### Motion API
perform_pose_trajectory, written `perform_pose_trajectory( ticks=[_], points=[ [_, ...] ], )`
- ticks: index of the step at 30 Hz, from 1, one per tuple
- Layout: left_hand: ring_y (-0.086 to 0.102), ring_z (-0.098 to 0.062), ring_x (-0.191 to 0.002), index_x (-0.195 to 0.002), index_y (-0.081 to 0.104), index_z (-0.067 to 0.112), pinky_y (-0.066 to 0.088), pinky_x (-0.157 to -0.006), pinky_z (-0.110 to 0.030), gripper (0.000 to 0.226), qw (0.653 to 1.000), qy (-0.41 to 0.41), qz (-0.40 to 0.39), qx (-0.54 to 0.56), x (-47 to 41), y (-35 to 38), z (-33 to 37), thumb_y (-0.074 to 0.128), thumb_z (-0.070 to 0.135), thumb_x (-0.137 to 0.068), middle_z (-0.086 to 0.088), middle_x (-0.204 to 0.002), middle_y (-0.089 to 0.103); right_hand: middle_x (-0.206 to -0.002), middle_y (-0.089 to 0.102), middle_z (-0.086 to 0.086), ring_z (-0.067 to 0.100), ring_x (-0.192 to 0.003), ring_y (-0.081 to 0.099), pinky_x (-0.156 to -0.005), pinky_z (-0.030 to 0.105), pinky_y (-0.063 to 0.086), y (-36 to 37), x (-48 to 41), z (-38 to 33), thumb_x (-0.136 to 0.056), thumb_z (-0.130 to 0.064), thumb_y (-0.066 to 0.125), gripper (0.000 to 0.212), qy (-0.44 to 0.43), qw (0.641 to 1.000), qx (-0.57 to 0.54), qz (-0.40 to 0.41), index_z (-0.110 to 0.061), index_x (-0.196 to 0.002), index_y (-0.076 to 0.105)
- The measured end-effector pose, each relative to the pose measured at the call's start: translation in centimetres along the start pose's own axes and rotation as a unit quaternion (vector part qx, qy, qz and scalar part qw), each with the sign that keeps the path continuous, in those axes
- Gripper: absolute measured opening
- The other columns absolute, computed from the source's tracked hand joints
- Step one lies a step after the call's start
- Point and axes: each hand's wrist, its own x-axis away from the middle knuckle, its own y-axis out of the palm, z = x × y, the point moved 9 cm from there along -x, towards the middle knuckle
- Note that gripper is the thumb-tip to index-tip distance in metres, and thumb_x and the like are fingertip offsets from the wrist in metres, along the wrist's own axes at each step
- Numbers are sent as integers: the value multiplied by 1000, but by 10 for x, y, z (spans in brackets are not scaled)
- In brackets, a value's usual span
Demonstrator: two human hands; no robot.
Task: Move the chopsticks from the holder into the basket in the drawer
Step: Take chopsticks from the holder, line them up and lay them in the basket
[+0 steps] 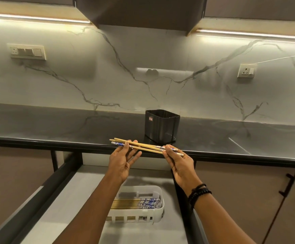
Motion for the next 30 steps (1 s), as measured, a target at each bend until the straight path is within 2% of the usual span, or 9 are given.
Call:
perform_pose_trajectory(
  ticks=[6, 10, 14, 16, 18, 20, 23, 26, 30],
  points=[
    [71, -30, -93, -110, 61, 4, 60, -75, -43, 20, 1000, 12, 9, 8, 0, -3, 5, 53, 15, -96, -21, -106, 71, -93, 76, 15, 22, -85, 75, -64, 21, 59, -6, 2, -3, -64, -9, 78, 39, -6, 1000, 5, 21, 3, -100, 69],
    [73, -27, -88, -114, 61, 2, 61, -73, -40, 24, 998, 20, 53, 12, 1, -11, 7, 55, 16, -96, -19, -102, 71, -88, 76, 14, 22, -79, 75, -60, 23, 59, -13, 3, -8, -72, -8, 78, 31, -13, 998, 17, 52, 0, -99, 68],
    [72, -18, -83, -114, 60, 9, 61, -68, -31, 22, 983, 109, 140, -42, 2, -30, 31, 54, 21, -97, -11, -96, 72, -95, 74, 17, 25, -84, 74, -65, 27, 62, -25, 2, -19, -73, -7, 77, 27, -28, 996, 30, 81, -2, -98, 66],
    [65, -11, -70, -116, 60, 11, 56, -62, -23, 25, 965, 183, 147, -120, 5, -28, 50, 52, 26, -98, -5, -81, 66, -97, 73, 18, 26, -88, 73, -68, 28, 62, -26, 2, -25, -76, -6, 75, 22, -44, 994, 62, 77, -2, -97, 67],
    [53, -7, -58, -113, 60, 13, 48, -54, -19, 25, 914, 293, 95, -263, 13, -5, 66, 47, 30, -99, -3, -72, 56, -97, 73, 20, 27, -89, 73, -72, 30, 62, -22, 2, -27, -77, -5, 75, 18, -54, 992, 103, 56, -2, -93, 69],
    [49, -3, -56, -110, 60, 14, 42, -50, -14, 22, 818, 379, 4, -432, 27, 32, 59, 45, 27, -100, -1, -76, 56, -96, 73, 20, 29, -91, 73, -77, 33, 61, -14, 3, -25, -75, -7, 76, 17, -54, 987, 149, 26, -2, -91, 71],
    [49, -6, -66, -118, 62, 10, 38, -58, -13, 25, 699, 396, -104, -586, 33, 64, 16, 47, 18, -100, -4, -84, 56, -97, 74, 20, 29, -91, 72, -81, 33, 60, 3, 6, -18, -74, -10, 76, 23, -59, 974, 214, -37, -4, -96, 72],
    [48, -12, -83, -138, 50, 13, 42, -72, -16, 38, 666, 342, -188, -635, 30, 70, -18, 45, 12, -100, -7, -98, 46, -96, 75, 16, 25, -88, 73, -77, 29, 61, 14, 11, -14, -70, -16, 77, 30, -68, 961, 257, -75, -9, -100, 73],
    [48, -14, -85, -138, 51, 13, 44, -74, -21, 41, 665, 337, -185, -640, 25, 66, -18, 50, 7, -98, -6, -98, 47, -95, 76, 15, 26, -89, 74, -74, 29, 61, 14, 10, -12, -67, -17, 76, 43, -61, 961, 257, -78, -10, -108, 69]
  ],
)
